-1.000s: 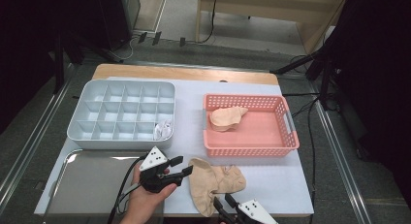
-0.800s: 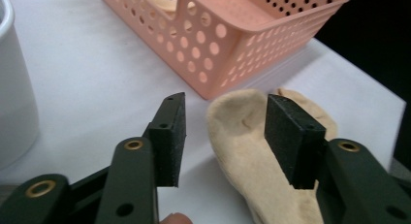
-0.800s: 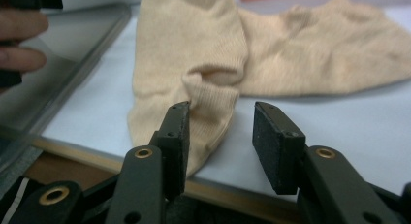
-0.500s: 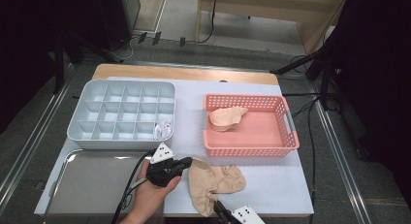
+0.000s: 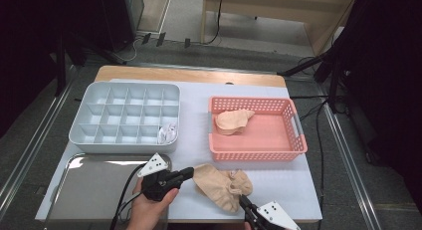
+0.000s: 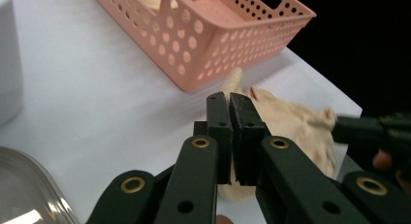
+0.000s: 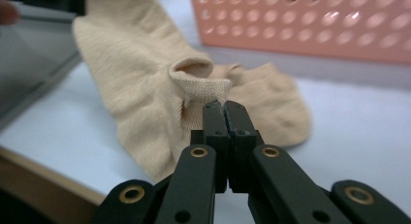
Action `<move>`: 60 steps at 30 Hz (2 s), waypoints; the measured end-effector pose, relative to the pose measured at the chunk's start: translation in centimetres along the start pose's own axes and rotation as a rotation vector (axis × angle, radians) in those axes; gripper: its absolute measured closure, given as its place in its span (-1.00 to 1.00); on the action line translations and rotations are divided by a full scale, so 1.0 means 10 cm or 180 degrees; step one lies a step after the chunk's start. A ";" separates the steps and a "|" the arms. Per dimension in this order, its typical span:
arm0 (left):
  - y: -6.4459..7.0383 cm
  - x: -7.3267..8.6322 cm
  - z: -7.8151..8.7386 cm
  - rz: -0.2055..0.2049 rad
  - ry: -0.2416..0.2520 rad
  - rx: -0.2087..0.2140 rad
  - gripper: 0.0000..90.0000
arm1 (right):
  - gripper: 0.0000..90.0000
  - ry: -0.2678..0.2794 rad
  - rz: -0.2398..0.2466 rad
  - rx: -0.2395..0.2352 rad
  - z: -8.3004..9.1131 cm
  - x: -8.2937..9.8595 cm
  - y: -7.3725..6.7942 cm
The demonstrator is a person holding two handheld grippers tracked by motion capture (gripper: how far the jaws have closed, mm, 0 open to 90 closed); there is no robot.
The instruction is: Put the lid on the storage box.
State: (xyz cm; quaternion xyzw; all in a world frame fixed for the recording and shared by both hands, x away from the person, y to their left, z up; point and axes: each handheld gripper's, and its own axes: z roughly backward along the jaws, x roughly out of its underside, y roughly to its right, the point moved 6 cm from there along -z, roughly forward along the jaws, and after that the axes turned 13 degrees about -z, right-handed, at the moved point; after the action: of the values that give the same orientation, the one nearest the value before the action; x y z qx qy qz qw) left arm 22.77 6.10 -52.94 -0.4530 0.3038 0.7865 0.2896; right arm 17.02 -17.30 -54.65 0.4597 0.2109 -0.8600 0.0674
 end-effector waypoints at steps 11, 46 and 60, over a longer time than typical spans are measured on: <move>-0.03 0.19 0.04 0.0049 -0.0188 -0.0055 0.76 | 0.82 -0.0116 -0.0012 0.0027 -0.20 -0.07 0.24; 0.14 0.02 -0.33 -0.0329 -0.0283 -0.0122 1.00 | 0.97 -0.0083 -0.0564 0.0047 -0.10 0.24 0.20; 0.18 0.11 -0.19 -0.0208 -0.0196 -0.0009 0.98 | 0.98 0.0050 -0.0505 0.0066 0.00 0.00 0.37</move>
State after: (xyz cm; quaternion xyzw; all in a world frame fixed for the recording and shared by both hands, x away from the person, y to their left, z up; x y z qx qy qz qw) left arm 22.03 3.71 -54.29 -0.4386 0.2786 0.7907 0.3237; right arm 18.16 -20.58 -55.79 0.4490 0.2382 -0.8612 -0.0074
